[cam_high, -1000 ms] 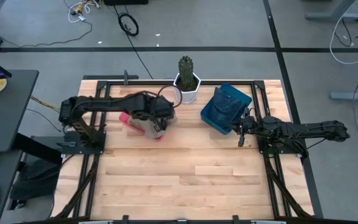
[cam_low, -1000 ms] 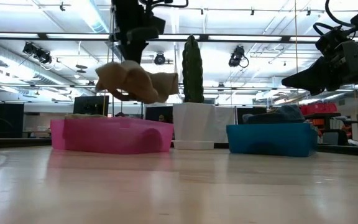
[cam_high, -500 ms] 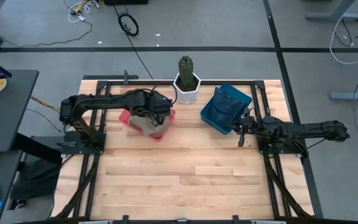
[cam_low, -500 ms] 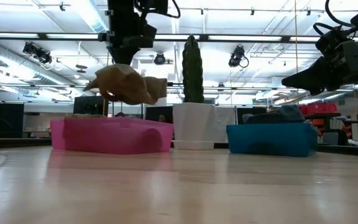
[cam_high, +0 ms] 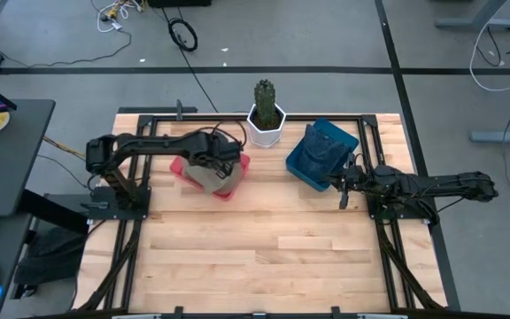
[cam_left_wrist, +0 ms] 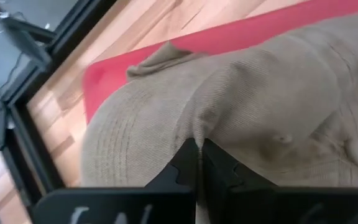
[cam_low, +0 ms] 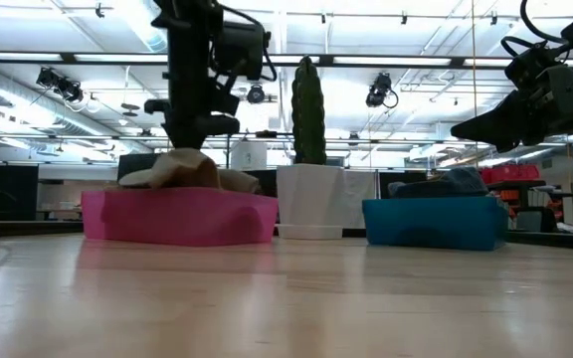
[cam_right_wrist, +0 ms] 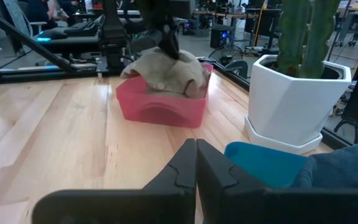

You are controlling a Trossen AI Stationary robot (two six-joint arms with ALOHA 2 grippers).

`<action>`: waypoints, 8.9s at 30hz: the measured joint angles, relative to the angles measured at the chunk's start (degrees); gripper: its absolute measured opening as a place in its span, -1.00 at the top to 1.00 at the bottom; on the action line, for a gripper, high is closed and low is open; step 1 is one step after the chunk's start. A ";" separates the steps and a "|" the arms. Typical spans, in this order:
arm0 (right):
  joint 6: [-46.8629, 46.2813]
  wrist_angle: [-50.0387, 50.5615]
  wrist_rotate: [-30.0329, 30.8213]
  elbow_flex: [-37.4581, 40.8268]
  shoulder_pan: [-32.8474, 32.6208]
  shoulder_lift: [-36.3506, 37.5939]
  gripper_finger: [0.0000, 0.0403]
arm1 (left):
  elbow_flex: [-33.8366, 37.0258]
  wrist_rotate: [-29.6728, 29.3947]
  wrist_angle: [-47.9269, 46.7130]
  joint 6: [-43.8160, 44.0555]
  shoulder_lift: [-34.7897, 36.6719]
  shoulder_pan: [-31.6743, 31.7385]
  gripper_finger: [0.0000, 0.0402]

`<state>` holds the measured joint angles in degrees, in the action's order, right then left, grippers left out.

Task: Pick & Place hat
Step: Put the brown cap into the red bin, then return to Home Position

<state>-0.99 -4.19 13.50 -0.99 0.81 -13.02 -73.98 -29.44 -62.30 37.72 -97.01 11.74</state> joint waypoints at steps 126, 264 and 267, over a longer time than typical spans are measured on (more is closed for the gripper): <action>0.00 -0.02 -0.02 0.00 0.00 0.01 0.96 | 17.07 13.47 19.93 -24.82 12.67 8.44 0.99; 0.00 0.00 -0.02 0.00 0.01 -0.05 0.96 | 73.01 16.31 65.96 -44.30 96.93 -29.55 0.91; 0.00 -0.01 -0.02 0.00 0.00 -0.11 0.96 | 72.89 16.40 64.16 -44.40 96.62 -29.53 0.91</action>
<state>-0.99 -4.20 13.48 -0.99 0.81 -13.13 -1.09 -13.04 1.87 -6.68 -0.39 -17.78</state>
